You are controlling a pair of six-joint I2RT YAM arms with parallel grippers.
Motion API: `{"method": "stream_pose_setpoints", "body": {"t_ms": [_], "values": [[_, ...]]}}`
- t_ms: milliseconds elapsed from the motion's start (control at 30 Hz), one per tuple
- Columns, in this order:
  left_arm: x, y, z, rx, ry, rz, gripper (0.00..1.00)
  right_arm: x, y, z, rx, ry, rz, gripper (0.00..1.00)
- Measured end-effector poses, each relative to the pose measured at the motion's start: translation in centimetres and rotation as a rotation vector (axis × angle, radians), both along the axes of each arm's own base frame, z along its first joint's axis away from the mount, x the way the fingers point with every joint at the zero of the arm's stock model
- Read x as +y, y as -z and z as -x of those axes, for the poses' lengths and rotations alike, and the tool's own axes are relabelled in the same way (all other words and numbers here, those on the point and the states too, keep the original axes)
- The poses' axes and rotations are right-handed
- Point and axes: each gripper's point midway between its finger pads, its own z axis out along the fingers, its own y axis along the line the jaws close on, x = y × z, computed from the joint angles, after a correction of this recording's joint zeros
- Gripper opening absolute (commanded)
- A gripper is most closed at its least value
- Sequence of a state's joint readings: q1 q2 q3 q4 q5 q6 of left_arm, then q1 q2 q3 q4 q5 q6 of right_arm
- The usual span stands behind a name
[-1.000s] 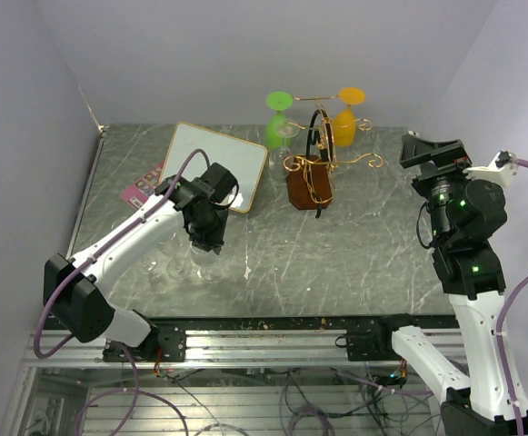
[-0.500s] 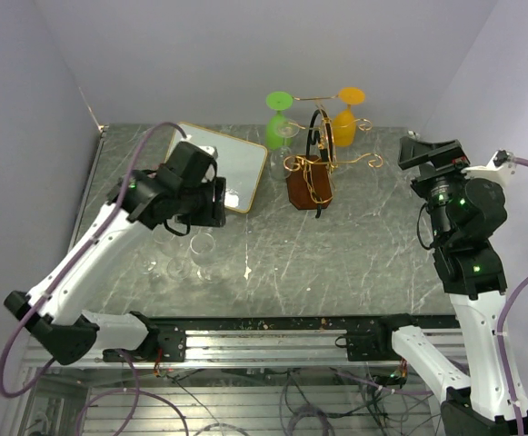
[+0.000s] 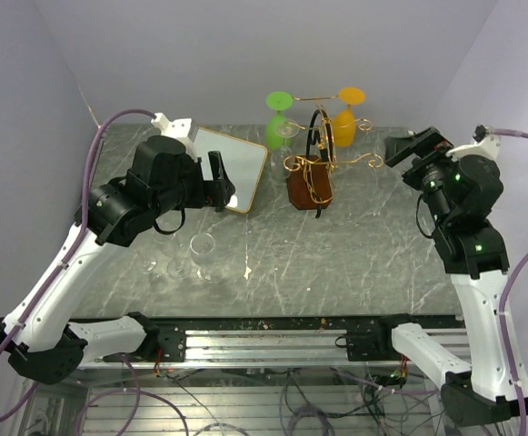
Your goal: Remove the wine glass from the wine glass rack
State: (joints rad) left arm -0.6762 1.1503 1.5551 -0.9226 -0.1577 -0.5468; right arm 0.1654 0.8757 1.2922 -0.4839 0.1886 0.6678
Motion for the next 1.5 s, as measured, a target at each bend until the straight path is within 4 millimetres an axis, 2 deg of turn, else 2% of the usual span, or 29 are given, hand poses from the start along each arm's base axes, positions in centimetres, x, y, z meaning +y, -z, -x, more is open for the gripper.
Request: {"method": "stream_pose_setpoints", "body": {"t_ms": [100,233,467,633,833,1000,1200,1333,1433,1500], "values": [[-0.4,-0.4,-0.4,-0.021,-0.001,0.023,1.0,0.9,0.2,-0.7,0.024,-0.056,0.037,0.95],[-1.0,-0.4,-0.8,-0.032,0.004,0.055,1.0,3.1,1.2,-1.5,0.063,-0.179,0.058,0.95],[-0.5,0.7,0.4,-0.032,0.013,0.077,1.0,7.6,2.7,-3.8,0.155,-0.402,0.045,0.92],[0.3,-0.7,1.3,-0.073,0.009,0.113,1.0,11.3,3.2,-4.9,0.195,-0.518,0.062,0.86],[0.4,-1.6,1.5,-0.097,0.009,0.141,0.99,14.8,2.7,-6.6,0.189,-0.596,0.133,0.81],[0.3,-1.7,1.5,-0.095,0.005,0.154,0.99,18.5,2.8,-9.2,0.196,-0.604,0.297,0.76],[0.2,-1.2,1.6,-0.08,0.003,0.159,0.99,24.1,5.2,-10.6,0.236,-0.605,0.616,0.75],[0.1,-1.3,1.7,-0.076,0.005,0.167,0.99,25.4,7.1,-11.6,0.281,-0.569,0.732,0.71],[0.1,-1.4,1.8,-0.076,0.006,0.175,0.98,24.8,8.8,-12.3,0.326,-0.544,0.796,0.7],[0.1,-1.3,1.9,-0.071,0.009,0.181,0.98,24.3,9.5,-12.7,0.341,-0.527,0.842,0.64]]}}
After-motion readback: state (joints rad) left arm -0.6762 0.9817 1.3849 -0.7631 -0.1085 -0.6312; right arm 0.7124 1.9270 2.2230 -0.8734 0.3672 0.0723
